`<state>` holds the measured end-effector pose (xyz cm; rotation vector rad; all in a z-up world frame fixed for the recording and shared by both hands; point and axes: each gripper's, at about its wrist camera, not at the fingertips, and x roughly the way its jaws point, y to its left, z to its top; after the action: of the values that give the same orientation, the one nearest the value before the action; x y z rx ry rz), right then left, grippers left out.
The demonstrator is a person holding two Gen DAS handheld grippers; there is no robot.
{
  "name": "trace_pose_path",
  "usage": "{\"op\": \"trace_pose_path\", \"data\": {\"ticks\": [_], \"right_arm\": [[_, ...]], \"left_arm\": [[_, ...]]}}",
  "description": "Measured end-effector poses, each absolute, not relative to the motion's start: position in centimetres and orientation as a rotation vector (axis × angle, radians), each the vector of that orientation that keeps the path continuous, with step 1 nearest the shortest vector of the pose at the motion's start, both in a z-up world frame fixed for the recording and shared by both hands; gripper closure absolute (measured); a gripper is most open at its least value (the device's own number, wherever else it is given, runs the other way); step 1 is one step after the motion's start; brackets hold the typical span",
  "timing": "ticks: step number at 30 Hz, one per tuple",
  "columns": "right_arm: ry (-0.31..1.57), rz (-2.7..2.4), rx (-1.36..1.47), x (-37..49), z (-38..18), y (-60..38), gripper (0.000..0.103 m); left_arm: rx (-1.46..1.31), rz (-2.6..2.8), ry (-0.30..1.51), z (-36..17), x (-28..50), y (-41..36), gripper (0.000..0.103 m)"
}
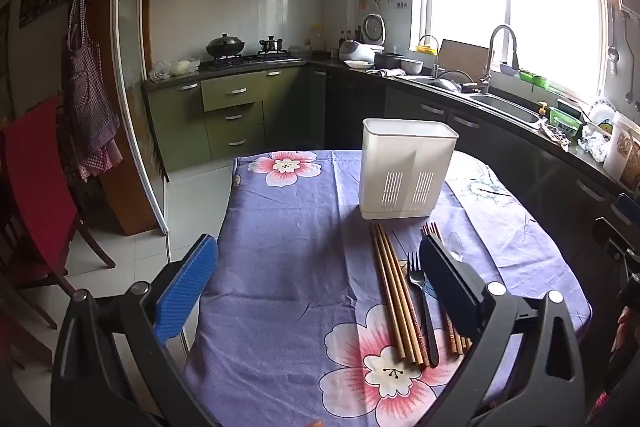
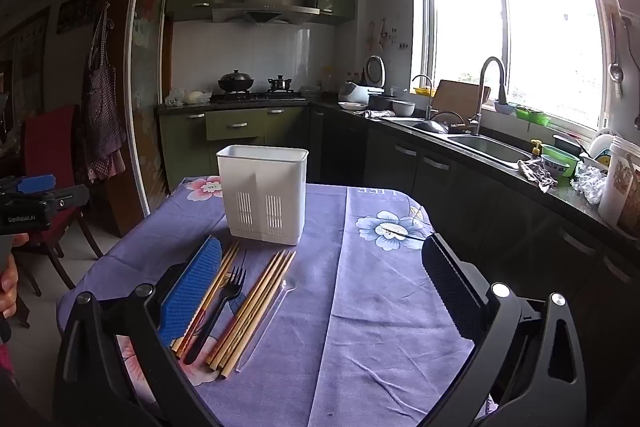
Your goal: Organize utensils
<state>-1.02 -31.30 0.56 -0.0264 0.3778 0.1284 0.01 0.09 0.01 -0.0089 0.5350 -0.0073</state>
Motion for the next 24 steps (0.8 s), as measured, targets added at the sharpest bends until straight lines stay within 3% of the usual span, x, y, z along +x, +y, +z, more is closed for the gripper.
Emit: {"op": "trace_pose_path", "data": {"ticks": [24], "right_arm": [[0.383, 0.129, -0.025, -0.93, 0.52, -31.32, 0.004]], "left_arm": [[0.005, -0.01, 0.55, -0.64, 0.06, -0.49, 0.007]]}}
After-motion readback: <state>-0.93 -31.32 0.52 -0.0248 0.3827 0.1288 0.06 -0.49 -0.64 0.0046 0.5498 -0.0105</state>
